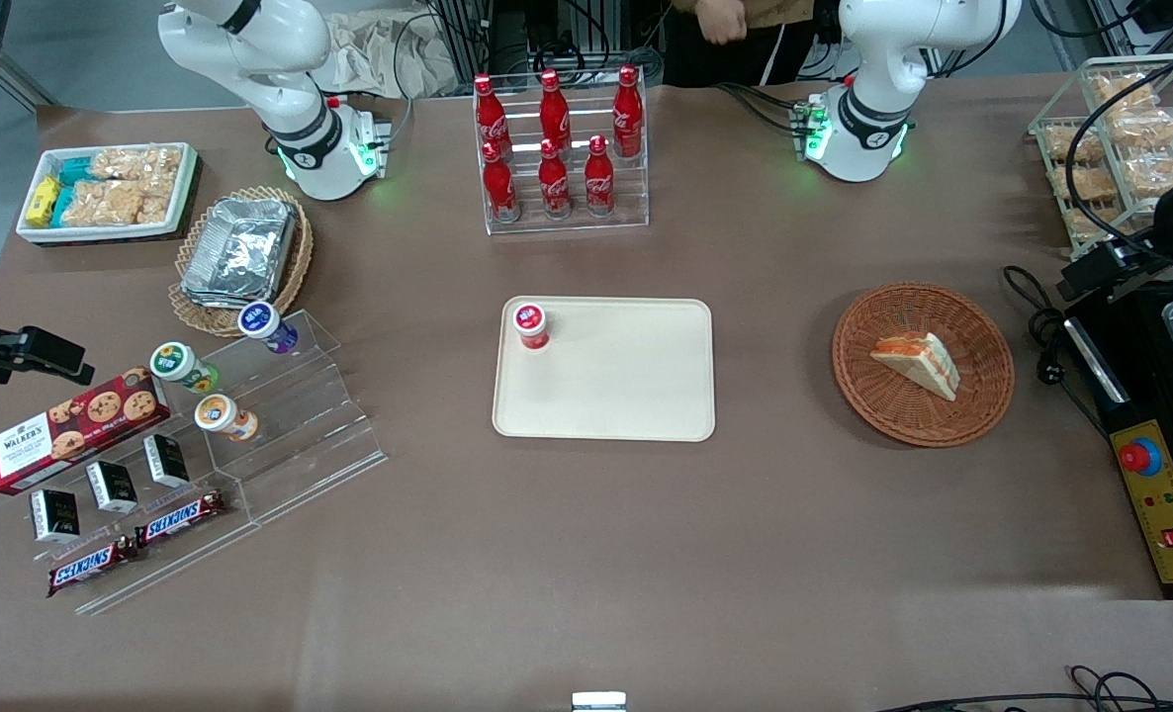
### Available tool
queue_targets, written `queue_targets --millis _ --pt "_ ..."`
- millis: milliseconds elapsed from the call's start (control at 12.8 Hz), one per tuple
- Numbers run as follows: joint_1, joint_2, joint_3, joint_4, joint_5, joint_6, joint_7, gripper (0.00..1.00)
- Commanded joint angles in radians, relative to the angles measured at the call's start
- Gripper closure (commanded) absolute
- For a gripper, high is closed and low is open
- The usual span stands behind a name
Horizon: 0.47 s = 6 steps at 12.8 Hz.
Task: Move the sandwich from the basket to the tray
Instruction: 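Move the left gripper down over the wrapped sandwich in the wicker basket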
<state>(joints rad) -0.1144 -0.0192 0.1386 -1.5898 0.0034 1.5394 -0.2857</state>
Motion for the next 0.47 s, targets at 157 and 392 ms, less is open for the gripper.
queue_targets --millis 157,392 --pt "0.004 0.019 0.01 0.031 -0.013 -0.024 0.007 0.0" --pt "0.004 0.018 0.012 -0.05 -0.019 -0.006 -0.166 0.0"
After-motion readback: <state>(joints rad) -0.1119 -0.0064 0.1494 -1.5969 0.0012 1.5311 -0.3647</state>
